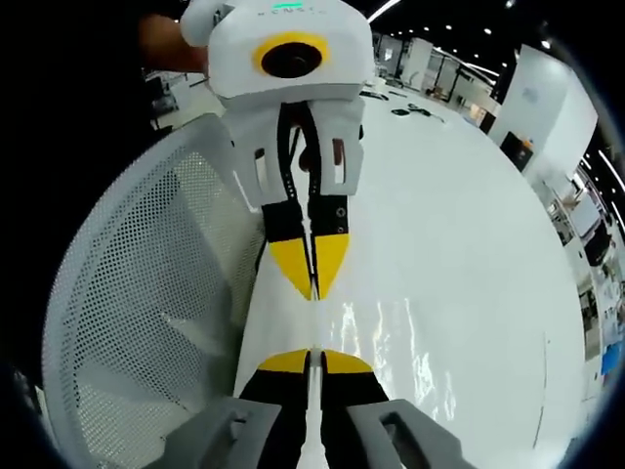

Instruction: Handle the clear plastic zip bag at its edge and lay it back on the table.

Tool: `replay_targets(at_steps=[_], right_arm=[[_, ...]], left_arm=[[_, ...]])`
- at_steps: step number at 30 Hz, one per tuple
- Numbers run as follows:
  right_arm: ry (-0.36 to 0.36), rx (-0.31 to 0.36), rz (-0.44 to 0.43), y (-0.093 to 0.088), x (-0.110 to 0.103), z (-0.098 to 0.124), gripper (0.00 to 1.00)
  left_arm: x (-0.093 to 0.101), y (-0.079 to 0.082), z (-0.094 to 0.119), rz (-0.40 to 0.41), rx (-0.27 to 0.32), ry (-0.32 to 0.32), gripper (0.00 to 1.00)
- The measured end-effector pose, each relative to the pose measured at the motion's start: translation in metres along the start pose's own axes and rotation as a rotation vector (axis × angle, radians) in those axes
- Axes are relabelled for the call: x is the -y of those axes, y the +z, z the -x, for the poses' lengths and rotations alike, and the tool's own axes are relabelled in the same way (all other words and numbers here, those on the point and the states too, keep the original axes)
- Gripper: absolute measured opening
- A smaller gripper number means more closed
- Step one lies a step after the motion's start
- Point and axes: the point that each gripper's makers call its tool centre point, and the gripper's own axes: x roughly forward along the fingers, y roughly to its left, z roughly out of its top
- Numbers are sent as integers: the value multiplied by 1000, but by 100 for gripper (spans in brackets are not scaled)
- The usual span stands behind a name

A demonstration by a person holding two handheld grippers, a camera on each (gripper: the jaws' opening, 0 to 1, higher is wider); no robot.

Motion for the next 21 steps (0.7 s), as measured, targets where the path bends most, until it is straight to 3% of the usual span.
replay_targets(at_steps=[3,21], right_arm=[[-4,-2,2,0,0,0,0],[-9,11,-6,10,-4,-4,0]], left_arm=[[-4,-3,-2,-32,-9,22,0],[1,2,-9,-5,-11,4,1]])
